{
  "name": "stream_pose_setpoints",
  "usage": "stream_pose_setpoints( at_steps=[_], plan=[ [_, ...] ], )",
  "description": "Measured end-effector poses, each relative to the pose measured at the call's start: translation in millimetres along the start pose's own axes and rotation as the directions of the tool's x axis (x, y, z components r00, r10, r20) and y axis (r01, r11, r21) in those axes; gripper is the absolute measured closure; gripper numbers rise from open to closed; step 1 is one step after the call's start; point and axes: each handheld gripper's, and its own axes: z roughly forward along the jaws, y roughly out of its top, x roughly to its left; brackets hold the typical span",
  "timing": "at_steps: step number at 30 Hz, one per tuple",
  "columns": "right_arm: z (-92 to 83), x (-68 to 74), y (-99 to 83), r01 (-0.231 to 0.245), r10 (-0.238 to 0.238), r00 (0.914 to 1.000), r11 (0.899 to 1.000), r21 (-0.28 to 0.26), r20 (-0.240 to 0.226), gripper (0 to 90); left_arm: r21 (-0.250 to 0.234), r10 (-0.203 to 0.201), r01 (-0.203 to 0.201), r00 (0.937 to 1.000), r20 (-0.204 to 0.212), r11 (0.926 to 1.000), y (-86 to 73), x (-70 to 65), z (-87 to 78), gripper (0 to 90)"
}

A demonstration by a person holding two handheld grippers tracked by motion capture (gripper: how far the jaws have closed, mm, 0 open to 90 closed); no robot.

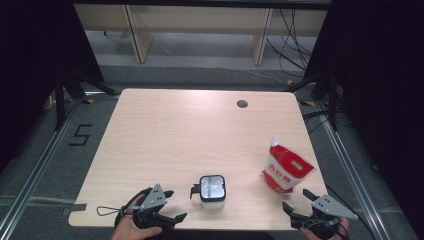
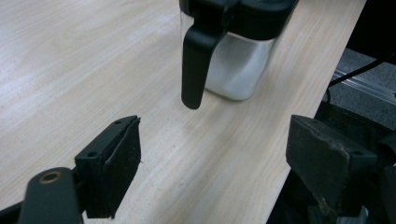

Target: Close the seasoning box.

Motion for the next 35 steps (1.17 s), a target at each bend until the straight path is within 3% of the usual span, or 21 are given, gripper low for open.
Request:
stream_pose_setpoints(
  at_steps=[1, 2, 3, 5, 6, 7, 12, 13, 14, 15, 19, 25, 26, 27, 30, 31, 32, 33, 35],
  plan=[
    [0.0, 0.1, 0.0, -0.001, 0.001, 1.0000, 1.000, 0.001, 0.000, 16.5, -0.017, -0.016, 0.016, 0.9999, 0.002, 0.9997, -1.0, -1.3, 1.5, 17.7],
    [0.1, 0.1, -0.1, 0.001, -0.001, 1.0000, 1.000, 0.003, 0.000, 16.5, -0.012, 0.012, -0.012, 0.9999, 0.003, 0.9999, -1.6, 0.8, 1.3, 17.7],
    [-0.2, -1.3, 0.1, 0.024, -0.024, 0.9996, 1.000, -0.003, 0.013, 16.5, 0.003, 0.016, -0.016, 0.9999, 0.003, 0.9999, -2.7, 1.8, 0.3, 17.7],
    [0.1, 0.3, -0.2, 0.000, 0.000, 1.0000, 1.000, 0.007, -0.002, 16.5, -0.009, -0.015, 0.015, 0.9999, -0.008, 0.9998, -4.1, 0.5, 0.3, 17.7],
    [-0.2, 0.1, -0.3, 0.002, -0.002, 1.0000, 1.000, 0.009, 0.010, 16.5, 0.003, 0.020, -0.020, 0.9998, -0.009, 0.9998, -4.0, 2.9, -0.9, 17.7],
    [0.6, -1.8, -0.4, 0.026, -0.026, 0.9996, 1.000, 0.002, 0.014, 16.5, -0.001, -0.009, 0.009, 0.9999, -0.014, 1.0000, -5.2, 1.1, -0.5, 17.7],
    [1.2, -1.4, -0.8, 0.024, -0.024, 0.9997, 1.000, 0.008, 0.010, 16.5, 0.022, -0.010, 0.011, 0.9998, -0.014, 0.9997, -7.7, -1.5, 1.4, 17.7],
    [0.1, 2.3, -1.0, -0.027, 0.027, 0.9996, 0.999, 0.034, -0.001, 16.5, 0.020, -0.012, 0.012, 0.9999, -0.008, 0.9997, -7.9, -2.4, 2.0, 17.7],
    [0.9, -0.1, -0.8, 0.006, -0.006, 1.0000, 1.000, 0.025, -0.003, 16.5, 0.030, -0.009, 0.009, 0.9999, -0.007, 0.9995, -8.1, -2.3, 2.4, 17.7],
    [1.6, 0.1, -1.1, 0.002, -0.002, 1.0000, 1.000, 0.021, -0.007, 16.5, 0.007, -0.029, 0.029, 0.9996, -0.002, 0.9996, -8.5, -4.6, 4.7, 17.7],
    [1.6, -0.6, -1.1, 0.009, -0.008, 0.9999, 0.999, 0.037, -0.008, 16.1, 0.056, 0.016, -0.015, 0.9998, -0.013, 0.9983, -9.1, -2.2, 5.0, 17.7],
    [1.8, -0.5, -1.2, 0.009, -0.008, 0.9999, 0.999, 0.038, -0.008, 16.1, 0.039, -0.015, 0.015, 0.9999, -0.003, 0.9991, -9.5, -4.0, 6.8, 17.7],
    [1.8, -0.5, -1.2, 0.010, -0.010, 0.9999, 0.999, 0.037, -0.008, 16.1, 0.047, -0.010, 0.010, 0.9999, 0.005, 0.9988, -9.1, -3.4, 6.3, 17.7],
    [1.7, -0.4, -1.1, 0.010, -0.009, 0.9999, 0.999, 0.037, -0.008, 16.1, 0.051, 0.024, -0.024, 0.9997, 0.005, 0.9984, -8.6, -1.6, 5.9, 17.7],
    [1.8, -0.5, -1.2, 0.009, -0.009, 0.9999, 0.999, 0.038, -0.008, 16.1, 0.054, 0.037, -0.036, 0.9993, -0.007, 0.9979, -8.6, -1.1, 5.5, 17.7],
    [1.8, -0.4, -1.2, 0.009, -0.009, 0.9999, 0.999, 0.039, -0.008, 16.1, 0.034, -0.021, 0.021, 0.9997, -0.010, 0.9992, -9.5, -4.1, 6.7, 17.7],
    [1.8, -0.5, -1.2, 0.009, -0.009, 0.9999, 0.999, 0.039, -0.008, 16.1, 0.025, -0.029, 0.029, 0.9996, -0.008, 0.9993, -9.5, -4.3, 6.7, 17.7],
    [1.7, -0.5, -1.2, 0.009, -0.008, 0.9999, 0.999, 0.039, -0.007, 16.1, 0.041, 0.018, -0.017, 0.9998, -0.014, 0.9990, -8.6, -0.8, 5.1, 17.7],
    [2.2, -1.3, -1.5, 0.018, -0.018, 0.9998, 0.999, 0.039, -0.002, 16.1, 0.043, 0.015, -0.014, 0.9998, -0.015, 0.9990, -8.8, -0.3, 5.1, 17.7]
  ],
)
